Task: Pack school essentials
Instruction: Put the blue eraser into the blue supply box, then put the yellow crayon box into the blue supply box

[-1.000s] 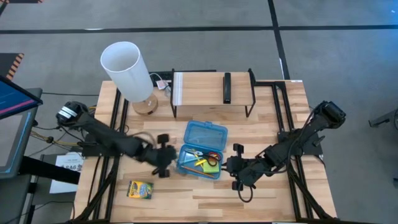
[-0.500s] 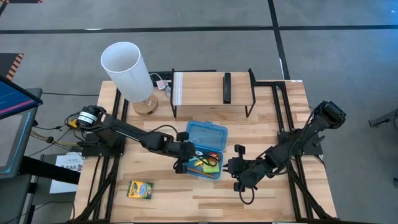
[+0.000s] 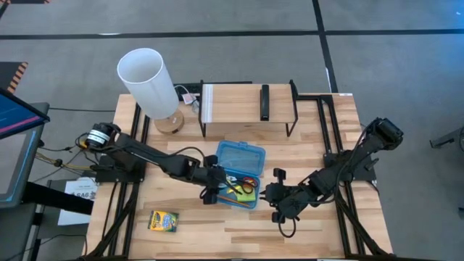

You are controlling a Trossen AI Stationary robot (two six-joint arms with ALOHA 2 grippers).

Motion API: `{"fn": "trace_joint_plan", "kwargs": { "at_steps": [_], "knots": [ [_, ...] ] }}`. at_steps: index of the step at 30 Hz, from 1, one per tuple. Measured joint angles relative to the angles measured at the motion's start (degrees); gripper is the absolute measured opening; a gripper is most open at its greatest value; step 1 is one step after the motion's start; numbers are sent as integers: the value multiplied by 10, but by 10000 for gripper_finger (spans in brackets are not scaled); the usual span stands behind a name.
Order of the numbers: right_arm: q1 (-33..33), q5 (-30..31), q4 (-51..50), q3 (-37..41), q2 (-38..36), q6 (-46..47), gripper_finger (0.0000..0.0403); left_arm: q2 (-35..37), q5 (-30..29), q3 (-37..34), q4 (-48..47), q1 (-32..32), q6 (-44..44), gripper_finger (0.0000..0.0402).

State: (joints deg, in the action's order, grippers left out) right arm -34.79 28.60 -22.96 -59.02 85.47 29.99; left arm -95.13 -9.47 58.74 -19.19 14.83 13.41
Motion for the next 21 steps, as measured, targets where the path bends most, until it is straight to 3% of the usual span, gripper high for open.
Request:
{"fn": "trace_joint_plan", "kwargs": {
  "at_steps": [10,14,21],
  "knots": [
    [5,0,1,0,0,-1,82,-3,-34,2,-9,0,-3,225],
    [6,0,1,0,0,-1,82,5,-34,22,-73,3,15,224],
    [-1,0,3,0,0,0,82,56,-69,32,-180,87,95,224]
  ]
}}
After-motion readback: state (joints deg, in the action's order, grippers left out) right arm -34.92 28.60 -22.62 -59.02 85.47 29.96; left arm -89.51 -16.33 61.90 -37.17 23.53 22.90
